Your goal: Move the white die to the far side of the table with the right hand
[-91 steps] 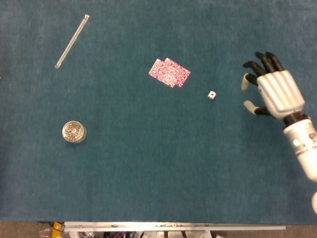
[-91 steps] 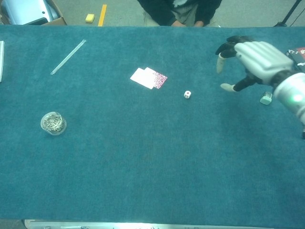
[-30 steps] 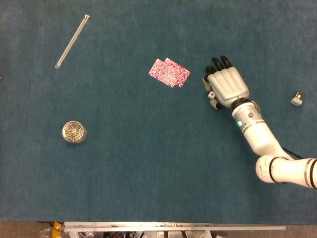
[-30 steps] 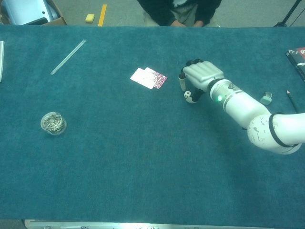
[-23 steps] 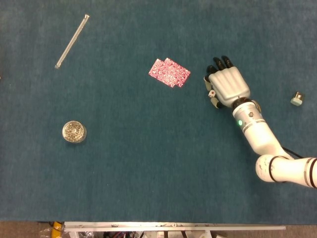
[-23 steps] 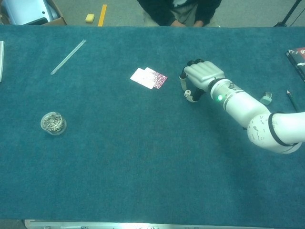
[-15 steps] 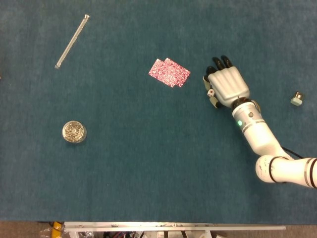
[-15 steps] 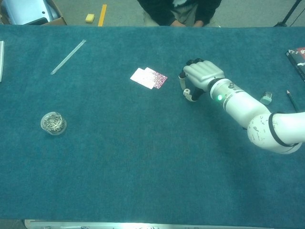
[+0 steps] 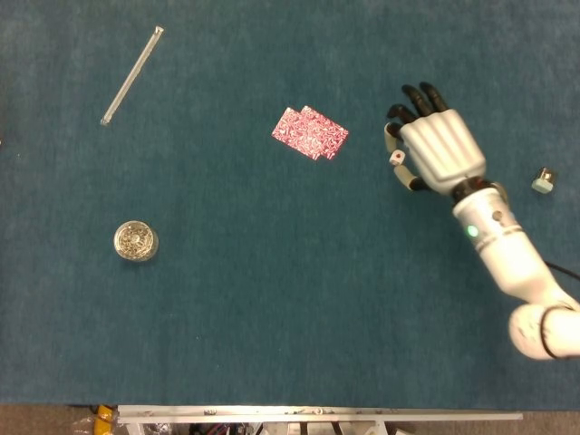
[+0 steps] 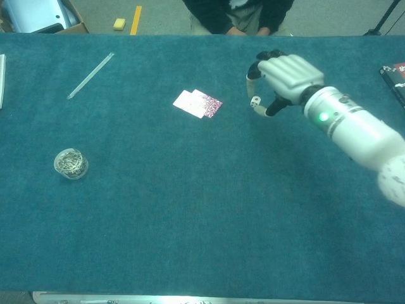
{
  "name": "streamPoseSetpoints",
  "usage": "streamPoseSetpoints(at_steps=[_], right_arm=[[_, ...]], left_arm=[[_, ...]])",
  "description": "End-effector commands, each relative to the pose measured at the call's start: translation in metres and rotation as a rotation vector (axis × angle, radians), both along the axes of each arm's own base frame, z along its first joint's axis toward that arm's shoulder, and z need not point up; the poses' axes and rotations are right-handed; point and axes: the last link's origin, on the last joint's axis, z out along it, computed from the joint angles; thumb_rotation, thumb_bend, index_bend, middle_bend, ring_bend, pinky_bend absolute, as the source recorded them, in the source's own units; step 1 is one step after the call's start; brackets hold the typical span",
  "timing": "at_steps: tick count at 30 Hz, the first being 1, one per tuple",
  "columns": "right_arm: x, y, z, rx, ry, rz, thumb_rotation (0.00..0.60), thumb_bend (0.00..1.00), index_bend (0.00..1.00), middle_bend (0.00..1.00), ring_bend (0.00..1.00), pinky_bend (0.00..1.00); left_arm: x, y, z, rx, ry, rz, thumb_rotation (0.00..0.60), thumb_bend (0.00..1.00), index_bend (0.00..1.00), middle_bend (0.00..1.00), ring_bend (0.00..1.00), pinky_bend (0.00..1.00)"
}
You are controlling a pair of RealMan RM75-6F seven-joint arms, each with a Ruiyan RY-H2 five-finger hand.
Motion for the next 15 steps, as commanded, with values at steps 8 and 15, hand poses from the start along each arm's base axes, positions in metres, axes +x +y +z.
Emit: streamPoseSetpoints(at_steps=[8, 15], right_arm=[[-0.016, 0.037, 0.032, -0.025, -0.046, 0.055, 0.600, 0.31, 0.52, 0.27, 0.02, 0.00], [-0.021, 0.051, 0.028, 0.054, 0.003, 0.046, 0.600, 0.31, 0.52, 0.27, 0.02, 0.00]], left_arm=[[0.001, 0.000, -0.002, -0.005, -0.002, 0.000, 0.600, 0.39, 0.28, 0.21, 0.14, 0.11], [0.003, 0.001, -0.005, -0.014, -0.003, -0.005, 0.600, 0.39, 0.28, 0.21, 0.14, 0.11]])
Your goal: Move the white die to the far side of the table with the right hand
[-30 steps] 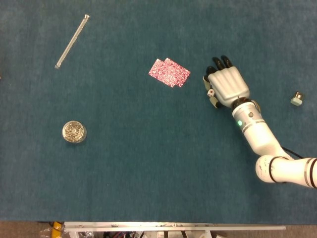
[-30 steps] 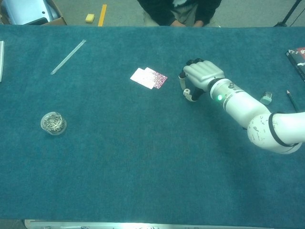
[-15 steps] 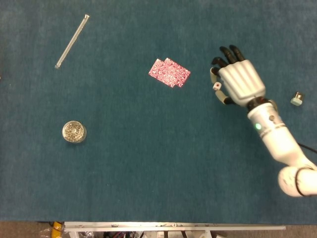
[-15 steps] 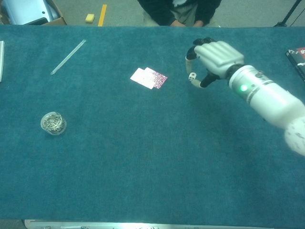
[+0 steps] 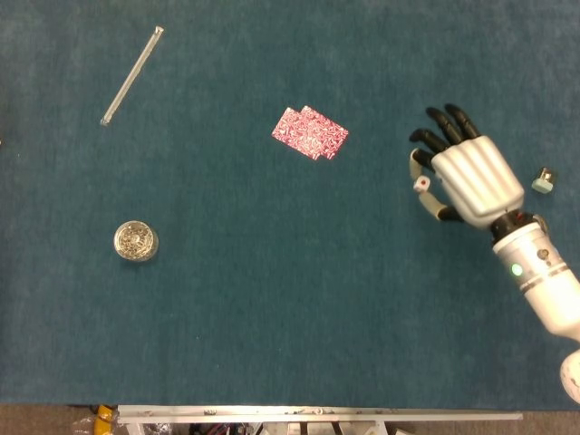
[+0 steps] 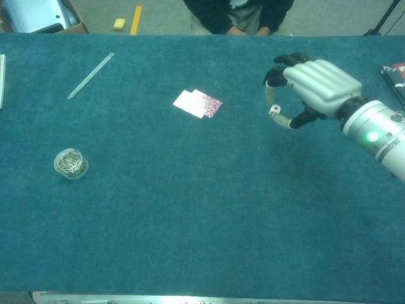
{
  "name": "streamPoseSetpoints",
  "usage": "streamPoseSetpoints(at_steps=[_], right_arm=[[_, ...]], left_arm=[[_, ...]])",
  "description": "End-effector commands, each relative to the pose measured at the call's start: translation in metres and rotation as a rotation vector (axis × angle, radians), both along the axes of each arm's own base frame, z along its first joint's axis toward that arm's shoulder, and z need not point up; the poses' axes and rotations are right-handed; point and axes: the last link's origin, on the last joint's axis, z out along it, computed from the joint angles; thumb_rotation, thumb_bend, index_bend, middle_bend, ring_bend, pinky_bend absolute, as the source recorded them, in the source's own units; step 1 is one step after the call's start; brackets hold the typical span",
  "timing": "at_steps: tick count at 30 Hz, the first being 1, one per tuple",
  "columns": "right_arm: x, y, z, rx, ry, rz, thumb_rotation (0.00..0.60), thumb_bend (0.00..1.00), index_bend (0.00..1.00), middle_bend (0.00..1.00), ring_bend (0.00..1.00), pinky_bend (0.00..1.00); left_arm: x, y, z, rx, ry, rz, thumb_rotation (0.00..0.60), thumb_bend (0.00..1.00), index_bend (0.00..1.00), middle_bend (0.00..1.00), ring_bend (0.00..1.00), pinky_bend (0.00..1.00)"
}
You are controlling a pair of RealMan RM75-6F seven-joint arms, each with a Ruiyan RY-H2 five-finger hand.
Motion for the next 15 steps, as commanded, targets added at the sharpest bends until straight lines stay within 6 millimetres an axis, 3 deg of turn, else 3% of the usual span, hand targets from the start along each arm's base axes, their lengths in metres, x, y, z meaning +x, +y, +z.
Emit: streamPoseSetpoints(at_steps=[1, 6, 11, 13, 15], right_arm=[[-0.001, 0.004, -0.004, 0.035, 0.030, -0.007, 0.600, 0.31, 0.52, 0.27, 0.02, 0.00], [0.007, -0.004, -0.009, 0.023, 0.008, -0.010, 0.600, 0.31, 0.52, 0.27, 0.02, 0.00], [0.039, -0.017, -0.013, -0.143, -0.237, 0.149, 0.600, 0.31, 0.52, 0.26, 0.02, 0.00], [0.044, -0.020, -0.018, -0.171, -0.296, 0.192, 0.600, 0.31, 0.45, 0.20, 0.01, 0.00], [0.049, -0.020, -0.022, -0.183, -0.315, 0.225, 0.600, 0.31, 0.26, 0.12, 0.00, 0.00]], left_arm=[[0.000, 0.000, 0.001, 0.003, 0.000, 0.001, 0.600, 0.39, 0.28, 0.21, 0.14, 0.11], [-0.001, -0.001, 0.002, 0.007, 0.000, 0.006, 0.600, 0.39, 0.28, 0.21, 0.14, 0.11], [-0.001, -0.001, 0.003, 0.010, -0.002, 0.004, 0.600, 0.39, 0.28, 0.21, 0.14, 0.11], [-0.001, -0.002, 0.003, 0.011, -0.003, 0.003, 0.600, 0.39, 0.28, 0.21, 0.14, 0.11], [-0.002, -0.002, 0.004, 0.015, -0.003, 0.004, 0.600, 0.39, 0.28, 0.21, 0.14, 0.11]])
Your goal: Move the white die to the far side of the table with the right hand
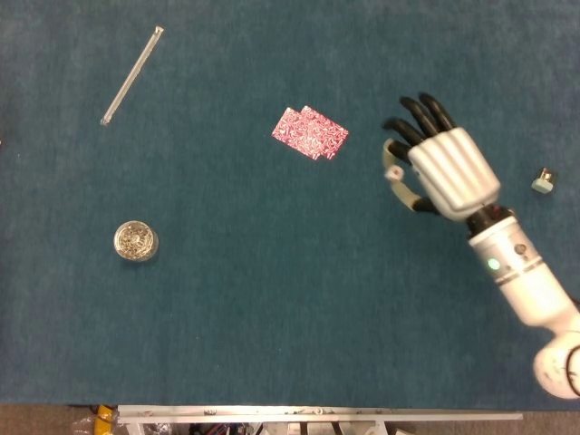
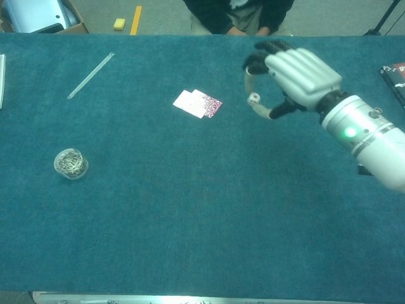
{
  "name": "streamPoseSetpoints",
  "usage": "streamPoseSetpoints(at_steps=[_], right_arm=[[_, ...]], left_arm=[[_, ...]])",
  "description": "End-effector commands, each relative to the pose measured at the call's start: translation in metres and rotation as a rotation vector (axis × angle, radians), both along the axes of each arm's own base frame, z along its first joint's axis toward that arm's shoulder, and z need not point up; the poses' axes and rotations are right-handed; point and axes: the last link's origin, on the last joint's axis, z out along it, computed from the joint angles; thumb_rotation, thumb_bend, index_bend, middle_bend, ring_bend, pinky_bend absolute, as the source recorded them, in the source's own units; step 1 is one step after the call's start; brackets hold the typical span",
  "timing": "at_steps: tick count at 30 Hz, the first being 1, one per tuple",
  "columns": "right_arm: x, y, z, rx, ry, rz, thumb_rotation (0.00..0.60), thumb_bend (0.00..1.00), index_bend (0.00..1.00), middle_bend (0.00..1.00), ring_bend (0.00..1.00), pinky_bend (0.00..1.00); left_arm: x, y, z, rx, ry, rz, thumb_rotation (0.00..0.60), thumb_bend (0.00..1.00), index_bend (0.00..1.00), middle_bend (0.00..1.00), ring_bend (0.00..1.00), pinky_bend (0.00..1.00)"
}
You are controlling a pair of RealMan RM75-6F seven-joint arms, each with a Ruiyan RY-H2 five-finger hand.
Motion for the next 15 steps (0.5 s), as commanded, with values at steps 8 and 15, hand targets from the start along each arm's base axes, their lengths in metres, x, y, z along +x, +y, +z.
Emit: streamPoseSetpoints(at_steps=[8, 15], right_arm=[[0.015, -0.004, -0.007, -0.103, -0.156, 0.116, 0.600, 0.31, 0.01, 0.09, 0.00, 0.00], [0.013, -0.006, 0.002, -0.132, -0.150, 0.112, 0.600, 0.31, 0.01, 0.09, 0.00, 0.00]], left_arm=[[-0.005, -0.001, 0.000, 0.003, -0.004, 0.015, 0.600, 0.39, 0.28, 0.21, 0.14, 0.11], [-0.005, 0.000, -0.001, 0.001, -0.005, 0.010, 0.600, 0.39, 0.28, 0.21, 0.14, 0.11]])
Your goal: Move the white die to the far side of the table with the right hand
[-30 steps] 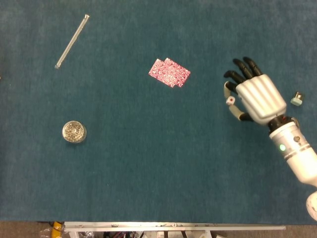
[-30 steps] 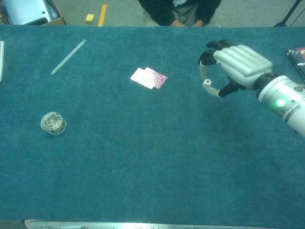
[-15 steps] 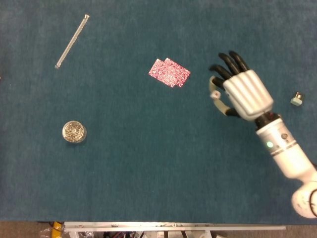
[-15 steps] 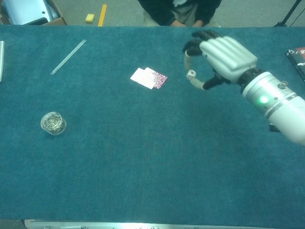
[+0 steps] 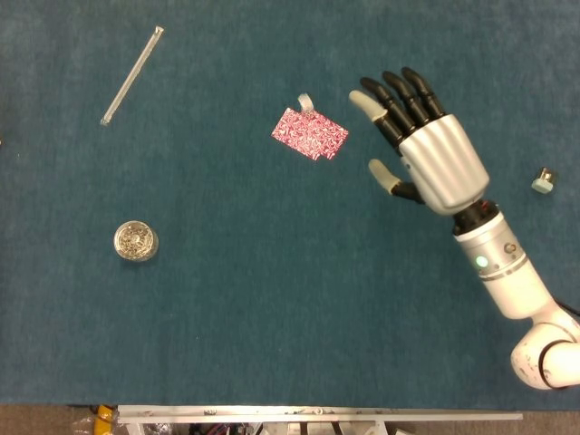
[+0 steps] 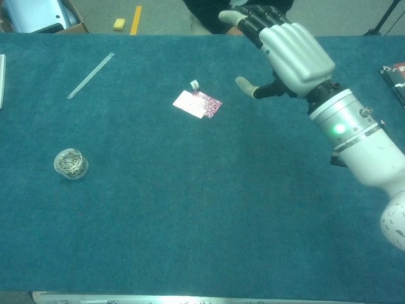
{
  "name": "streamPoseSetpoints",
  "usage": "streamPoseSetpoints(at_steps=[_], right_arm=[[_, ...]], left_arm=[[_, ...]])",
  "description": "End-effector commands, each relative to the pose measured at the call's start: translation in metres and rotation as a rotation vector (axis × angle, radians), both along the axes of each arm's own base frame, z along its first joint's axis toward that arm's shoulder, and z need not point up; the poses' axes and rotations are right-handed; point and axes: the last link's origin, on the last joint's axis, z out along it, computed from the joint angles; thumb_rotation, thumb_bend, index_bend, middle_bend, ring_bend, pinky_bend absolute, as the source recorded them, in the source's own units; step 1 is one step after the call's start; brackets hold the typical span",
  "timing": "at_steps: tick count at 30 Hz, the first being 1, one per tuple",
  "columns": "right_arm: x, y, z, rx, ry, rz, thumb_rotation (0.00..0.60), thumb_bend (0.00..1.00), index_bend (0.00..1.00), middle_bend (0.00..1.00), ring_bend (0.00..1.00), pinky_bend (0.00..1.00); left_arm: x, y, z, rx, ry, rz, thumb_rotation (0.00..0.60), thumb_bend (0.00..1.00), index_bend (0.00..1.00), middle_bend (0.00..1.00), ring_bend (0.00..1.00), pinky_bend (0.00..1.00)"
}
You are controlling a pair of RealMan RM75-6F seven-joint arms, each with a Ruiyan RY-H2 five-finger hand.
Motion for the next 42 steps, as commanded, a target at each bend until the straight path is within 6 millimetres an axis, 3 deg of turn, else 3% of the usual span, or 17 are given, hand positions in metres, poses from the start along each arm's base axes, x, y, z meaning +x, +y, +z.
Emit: streamPoseSetpoints(at_steps=[1, 27, 42], right_arm=[[0.000, 0.000, 0.003, -0.005, 0.004, -0.005, 0.600, 0.31, 0.01, 0.09, 0.00, 0.00], [-0.004, 0.005, 0.010, 0.014, 0.016, -0.033, 0.600, 0.31, 0.00, 0.09, 0.00, 0.00], [-0.033, 0.022, 0.037, -0.054, 0.128, -0.178, 0.600, 0.31, 0.06, 0.09, 0.00, 0.00]], left_arm=[[0.000, 0.000, 0.000, 0.000, 0.001, 0.000, 0.600, 0.39, 0.28, 0.21, 0.14, 0.11], [0.001, 0.000, 0.000, -0.003, 0.004, 0.004, 0.600, 0.39, 0.28, 0.21, 0.14, 0.11], [-0.003, 0.002, -0.002, -0.012, 0.005, 0.013, 0.600, 0.39, 0.28, 0.21, 0.14, 0.11]])
